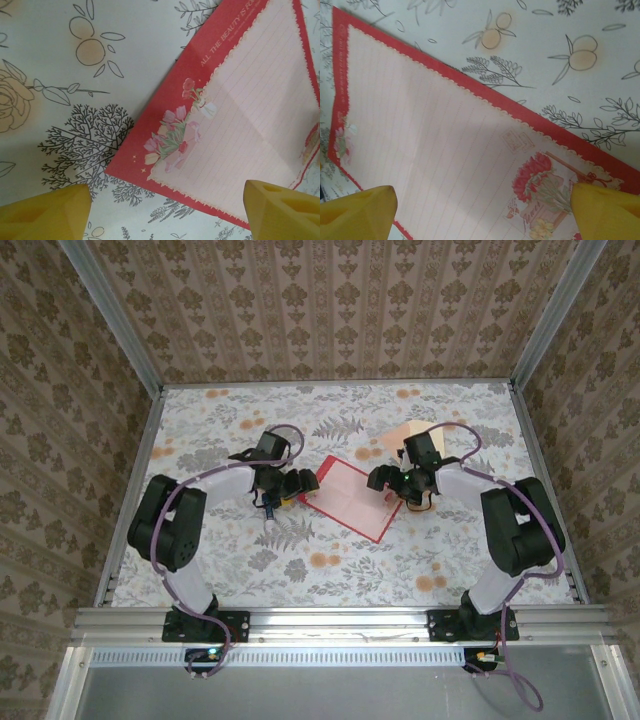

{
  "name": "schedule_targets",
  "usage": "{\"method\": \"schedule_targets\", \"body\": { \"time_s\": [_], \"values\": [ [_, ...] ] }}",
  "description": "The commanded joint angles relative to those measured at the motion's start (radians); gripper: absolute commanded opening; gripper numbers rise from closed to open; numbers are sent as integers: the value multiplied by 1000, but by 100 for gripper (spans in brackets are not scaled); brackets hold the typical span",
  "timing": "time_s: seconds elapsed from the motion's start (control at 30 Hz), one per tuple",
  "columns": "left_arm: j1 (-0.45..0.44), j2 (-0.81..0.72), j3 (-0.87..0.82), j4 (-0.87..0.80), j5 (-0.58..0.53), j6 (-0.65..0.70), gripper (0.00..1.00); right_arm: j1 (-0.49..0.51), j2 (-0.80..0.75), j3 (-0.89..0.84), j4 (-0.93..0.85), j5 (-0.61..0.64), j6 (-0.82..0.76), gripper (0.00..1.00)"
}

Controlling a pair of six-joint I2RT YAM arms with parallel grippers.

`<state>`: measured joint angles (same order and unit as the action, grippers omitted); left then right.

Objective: Place the letter into the envelope and seal it

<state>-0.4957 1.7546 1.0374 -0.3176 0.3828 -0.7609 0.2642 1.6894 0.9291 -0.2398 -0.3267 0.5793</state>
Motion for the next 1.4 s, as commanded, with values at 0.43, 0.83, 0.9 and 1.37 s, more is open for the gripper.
{"method": "schedule_targets", "body": {
  "time_s": [0.43, 0.83, 0.9, 1.37],
  "values": [
    [3, 66, 46, 34, 15, 47, 80, -4, 30, -20, 24, -15, 15, 91],
    [-16, 96, 84, 63, 49, 47, 80, -5, 31, -26, 26, -11, 19, 91],
    [-17, 89, 85, 66, 57, 44, 80, -6, 31, -26, 26, -12, 20, 91],
    [-20, 7, 73, 47, 61, 75, 54, -10, 22, -33, 22, -1, 18, 91]
  ]
}}
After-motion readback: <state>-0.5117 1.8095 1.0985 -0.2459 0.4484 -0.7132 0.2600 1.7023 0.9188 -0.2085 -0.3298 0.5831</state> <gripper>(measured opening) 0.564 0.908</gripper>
